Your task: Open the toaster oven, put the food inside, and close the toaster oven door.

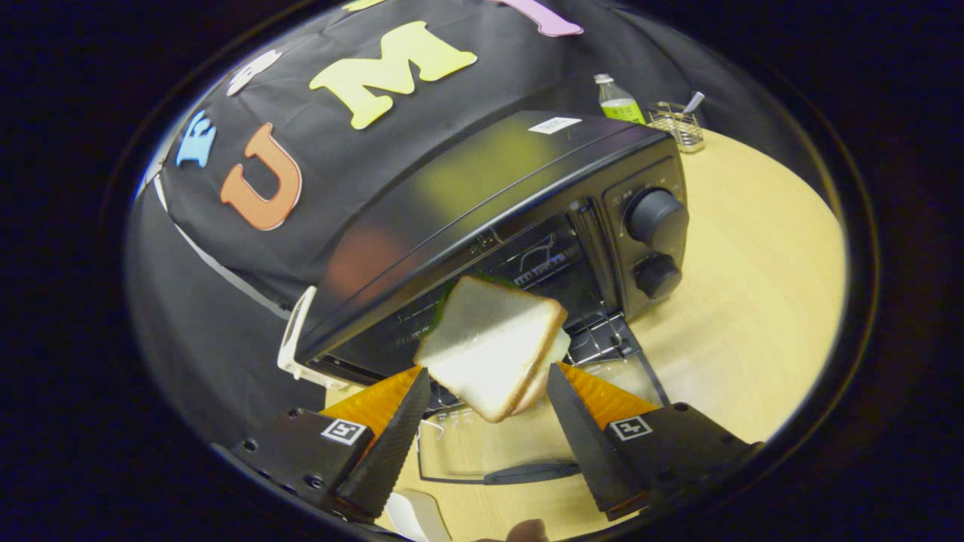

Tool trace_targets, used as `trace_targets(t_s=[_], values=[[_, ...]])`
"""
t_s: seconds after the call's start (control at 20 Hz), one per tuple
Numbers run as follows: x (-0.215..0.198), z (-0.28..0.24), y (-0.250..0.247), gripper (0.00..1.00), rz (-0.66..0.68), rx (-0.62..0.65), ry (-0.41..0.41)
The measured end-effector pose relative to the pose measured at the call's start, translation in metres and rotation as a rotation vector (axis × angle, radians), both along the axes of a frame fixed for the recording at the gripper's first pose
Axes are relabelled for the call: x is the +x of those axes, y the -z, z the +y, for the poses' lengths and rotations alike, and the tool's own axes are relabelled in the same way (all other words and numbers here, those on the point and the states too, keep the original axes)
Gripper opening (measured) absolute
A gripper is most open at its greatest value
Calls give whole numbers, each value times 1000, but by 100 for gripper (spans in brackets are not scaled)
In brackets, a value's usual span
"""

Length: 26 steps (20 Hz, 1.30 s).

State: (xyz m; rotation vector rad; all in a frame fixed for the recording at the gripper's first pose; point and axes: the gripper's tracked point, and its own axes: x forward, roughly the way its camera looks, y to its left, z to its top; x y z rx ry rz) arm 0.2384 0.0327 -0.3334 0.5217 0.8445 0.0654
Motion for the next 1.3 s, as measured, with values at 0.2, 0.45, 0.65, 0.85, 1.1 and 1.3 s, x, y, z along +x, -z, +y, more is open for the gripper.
trace_targets(t_s=[0.2,0.45,0.65,0.85,1.1,1.3], values=[[-12,-3,-11,100,4,-65,-34],[-44,0,-42,100,-39,-130,-78],[-86,-2,-66,100,-84,-236,-129],[-124,-5,-73,100,-109,-354,-177],[-161,5,-46,100,-67,-386,-210],[-171,17,-4,100,-11,-394,-233]])
